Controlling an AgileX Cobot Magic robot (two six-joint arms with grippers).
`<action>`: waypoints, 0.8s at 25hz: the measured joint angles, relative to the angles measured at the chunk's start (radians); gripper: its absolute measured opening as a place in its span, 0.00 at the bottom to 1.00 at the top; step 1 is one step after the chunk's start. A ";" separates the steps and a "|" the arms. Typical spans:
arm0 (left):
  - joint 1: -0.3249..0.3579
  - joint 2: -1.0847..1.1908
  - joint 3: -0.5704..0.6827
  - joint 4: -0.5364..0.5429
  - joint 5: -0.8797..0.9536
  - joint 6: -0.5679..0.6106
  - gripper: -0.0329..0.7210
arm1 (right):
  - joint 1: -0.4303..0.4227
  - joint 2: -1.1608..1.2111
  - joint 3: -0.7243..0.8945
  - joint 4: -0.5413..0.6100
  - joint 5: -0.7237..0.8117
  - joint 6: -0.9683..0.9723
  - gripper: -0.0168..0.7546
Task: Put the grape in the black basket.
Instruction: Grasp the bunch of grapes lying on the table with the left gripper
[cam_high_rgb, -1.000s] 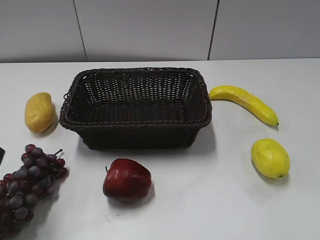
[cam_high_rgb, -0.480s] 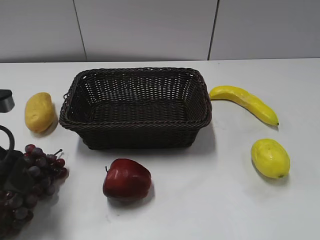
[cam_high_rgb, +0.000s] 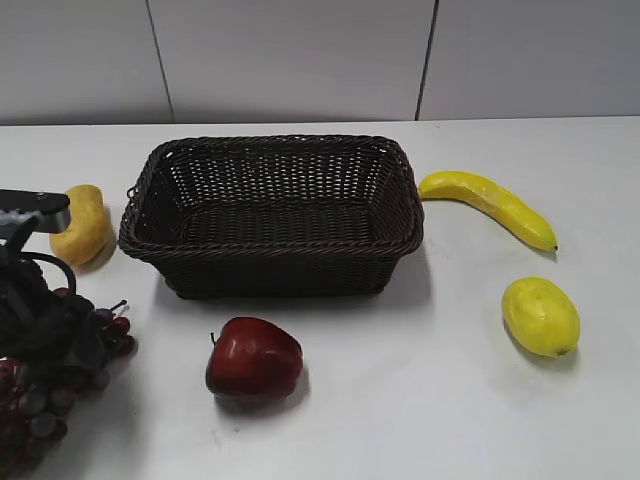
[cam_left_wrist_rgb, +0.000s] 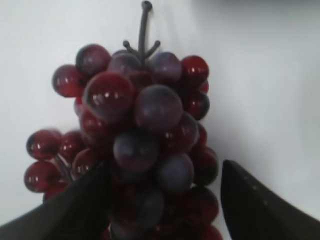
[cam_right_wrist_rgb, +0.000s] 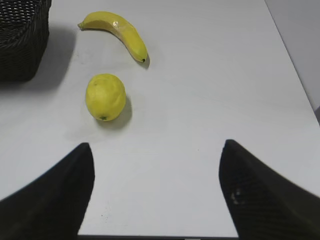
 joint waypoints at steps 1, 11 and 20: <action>0.000 0.016 0.000 0.000 -0.015 0.000 0.92 | 0.000 0.000 0.000 0.000 0.000 0.000 0.79; 0.000 0.123 -0.004 0.000 -0.083 -0.002 0.72 | 0.000 0.000 0.000 0.000 0.000 0.000 0.79; 0.000 0.125 -0.012 0.000 -0.063 -0.002 0.48 | 0.000 0.000 0.000 0.000 0.000 0.000 0.79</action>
